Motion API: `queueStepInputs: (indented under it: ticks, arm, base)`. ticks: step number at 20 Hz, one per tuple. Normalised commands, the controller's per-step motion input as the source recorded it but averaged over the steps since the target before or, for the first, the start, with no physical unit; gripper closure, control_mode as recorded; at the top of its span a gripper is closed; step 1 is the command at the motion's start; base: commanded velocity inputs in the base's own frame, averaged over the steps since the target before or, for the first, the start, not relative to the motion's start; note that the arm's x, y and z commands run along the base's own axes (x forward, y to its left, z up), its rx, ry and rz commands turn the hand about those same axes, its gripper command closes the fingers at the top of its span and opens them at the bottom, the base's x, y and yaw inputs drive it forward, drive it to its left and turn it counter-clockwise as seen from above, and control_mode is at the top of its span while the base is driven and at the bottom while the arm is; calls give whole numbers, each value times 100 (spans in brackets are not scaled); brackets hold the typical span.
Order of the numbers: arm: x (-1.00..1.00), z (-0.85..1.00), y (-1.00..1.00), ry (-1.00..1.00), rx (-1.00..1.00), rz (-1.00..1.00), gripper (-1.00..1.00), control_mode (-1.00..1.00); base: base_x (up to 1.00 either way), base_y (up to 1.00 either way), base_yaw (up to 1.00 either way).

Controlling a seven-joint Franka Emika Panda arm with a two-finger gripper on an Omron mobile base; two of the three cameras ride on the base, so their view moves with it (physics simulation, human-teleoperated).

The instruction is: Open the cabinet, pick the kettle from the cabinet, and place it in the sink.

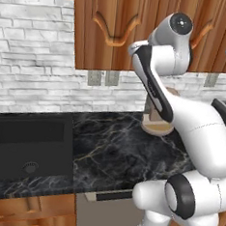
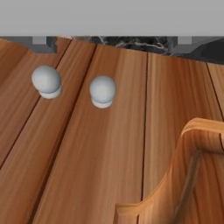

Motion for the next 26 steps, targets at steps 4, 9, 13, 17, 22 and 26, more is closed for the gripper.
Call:
queueStepInputs:
  ticks: [4, 9, 13, 17, 22, 26]
  arm:
    - [13, 0, -2, 0, 0, 0, -100, -100]
    - [12, 0, -5, 0, 0, 0, -100, -100]
    - [15, 0, -3, 0, 0, 0, -100, -100]
    - [14, -2, 0, 2, 0, 0, -100, -100]
    - [20, -1, 0, 4, 0, 0, -100, -100]
    - [21, -1, 0, 8, 1, 0, -100, -100]
  base:
    - [0, 0, 0]
    - [0, 0, 0]
    - [0, 0, 0]
    - [0, 0, 0]
    - [0, 0, 0]
    - [0, 0, 0]
